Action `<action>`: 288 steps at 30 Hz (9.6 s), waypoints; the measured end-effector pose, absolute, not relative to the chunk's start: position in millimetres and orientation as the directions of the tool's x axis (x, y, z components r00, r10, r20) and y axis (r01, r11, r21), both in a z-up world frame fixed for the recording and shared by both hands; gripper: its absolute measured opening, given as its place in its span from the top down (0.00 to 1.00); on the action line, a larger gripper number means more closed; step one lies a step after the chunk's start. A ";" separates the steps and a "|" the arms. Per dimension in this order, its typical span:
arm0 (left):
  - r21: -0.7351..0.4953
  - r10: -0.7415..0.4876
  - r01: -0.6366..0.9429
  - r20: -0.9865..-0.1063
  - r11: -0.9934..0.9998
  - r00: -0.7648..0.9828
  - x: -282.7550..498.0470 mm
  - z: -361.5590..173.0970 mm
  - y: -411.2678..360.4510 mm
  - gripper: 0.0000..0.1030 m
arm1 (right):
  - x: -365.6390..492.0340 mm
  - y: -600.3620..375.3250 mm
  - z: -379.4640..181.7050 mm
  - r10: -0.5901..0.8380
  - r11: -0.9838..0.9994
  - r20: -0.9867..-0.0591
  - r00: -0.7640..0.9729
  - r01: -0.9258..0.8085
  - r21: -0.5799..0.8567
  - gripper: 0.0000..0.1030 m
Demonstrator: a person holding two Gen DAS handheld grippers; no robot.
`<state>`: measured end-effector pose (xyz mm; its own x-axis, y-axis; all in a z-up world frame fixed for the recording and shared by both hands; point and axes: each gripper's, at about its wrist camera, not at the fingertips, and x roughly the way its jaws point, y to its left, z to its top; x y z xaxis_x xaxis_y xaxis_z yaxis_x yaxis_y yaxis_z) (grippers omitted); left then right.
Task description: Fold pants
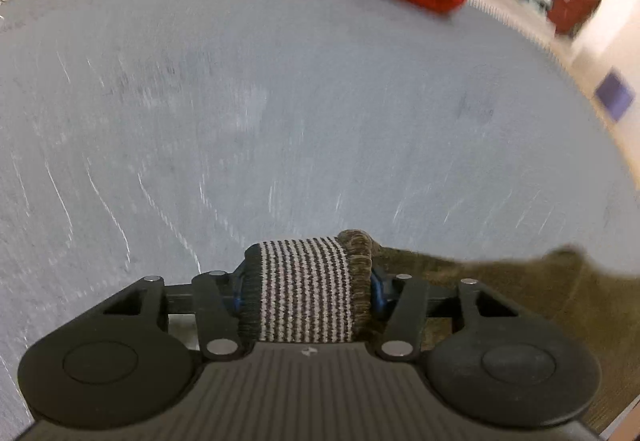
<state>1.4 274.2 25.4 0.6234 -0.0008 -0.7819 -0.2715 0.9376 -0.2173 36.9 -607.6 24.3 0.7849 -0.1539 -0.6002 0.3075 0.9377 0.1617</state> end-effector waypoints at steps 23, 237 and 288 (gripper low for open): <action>0.033 0.106 -0.109 -0.626 0.993 0.773 -21.4 85.3 215.1 0.27 | 56.7 -575.1 79.9 -0.248 0.899 -0.496 0.832 0.389 0.203 0.23; -0.198 0.104 -0.398 -0.777 0.896 0.621 -38.0 89.0 333.6 0.25 | -16.8 -88.0 65.0 0.670 0.743 -0.618 0.412 -0.377 0.553 0.12; -0.157 -0.492 0.578 -0.723 0.801 0.485 -5.4 83.1 6.7 0.48 | -13.3 -353.9 66.2 0.502 0.863 -0.553 0.666 -0.341 0.372 0.62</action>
